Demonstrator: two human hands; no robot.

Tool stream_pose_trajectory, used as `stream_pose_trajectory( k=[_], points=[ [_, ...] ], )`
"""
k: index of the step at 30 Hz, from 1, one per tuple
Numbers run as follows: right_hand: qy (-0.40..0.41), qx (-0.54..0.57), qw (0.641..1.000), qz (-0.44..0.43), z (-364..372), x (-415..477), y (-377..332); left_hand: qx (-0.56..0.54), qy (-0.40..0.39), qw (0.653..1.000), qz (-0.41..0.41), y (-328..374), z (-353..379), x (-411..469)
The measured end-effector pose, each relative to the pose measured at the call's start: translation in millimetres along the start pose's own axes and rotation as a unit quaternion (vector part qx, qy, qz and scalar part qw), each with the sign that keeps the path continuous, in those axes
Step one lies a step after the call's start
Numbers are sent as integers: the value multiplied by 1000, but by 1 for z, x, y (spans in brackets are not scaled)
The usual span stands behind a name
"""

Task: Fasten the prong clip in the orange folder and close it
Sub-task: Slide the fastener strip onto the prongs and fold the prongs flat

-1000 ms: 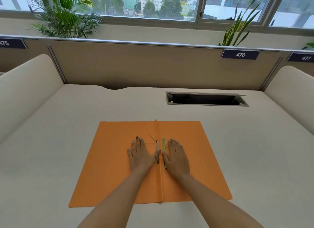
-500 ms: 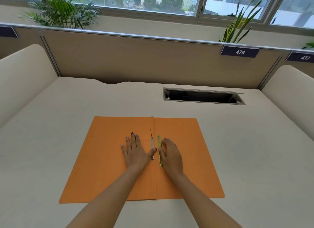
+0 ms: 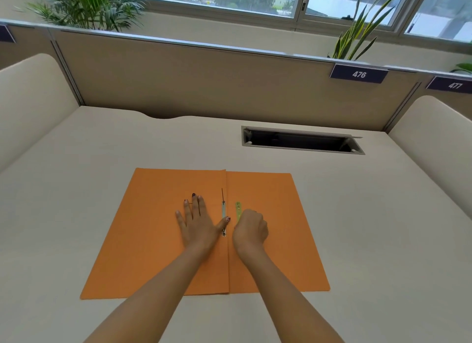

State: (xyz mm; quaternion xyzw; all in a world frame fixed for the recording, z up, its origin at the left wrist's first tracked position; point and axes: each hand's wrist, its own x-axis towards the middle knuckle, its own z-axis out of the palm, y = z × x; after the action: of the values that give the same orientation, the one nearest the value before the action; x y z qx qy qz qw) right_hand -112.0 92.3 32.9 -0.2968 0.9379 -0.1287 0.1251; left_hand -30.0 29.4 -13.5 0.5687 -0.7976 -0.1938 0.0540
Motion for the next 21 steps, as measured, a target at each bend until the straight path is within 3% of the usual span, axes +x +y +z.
stream_pose_trajectory(
  k=[10,21],
  points=[
    [-91,45,993,66,-16,-1,-11,13,-2,1000,0,1,-1,0],
    [-25,68,996,43,-15,-13,-10,21,-3,1000,-1,2,-1,1]
  ],
)
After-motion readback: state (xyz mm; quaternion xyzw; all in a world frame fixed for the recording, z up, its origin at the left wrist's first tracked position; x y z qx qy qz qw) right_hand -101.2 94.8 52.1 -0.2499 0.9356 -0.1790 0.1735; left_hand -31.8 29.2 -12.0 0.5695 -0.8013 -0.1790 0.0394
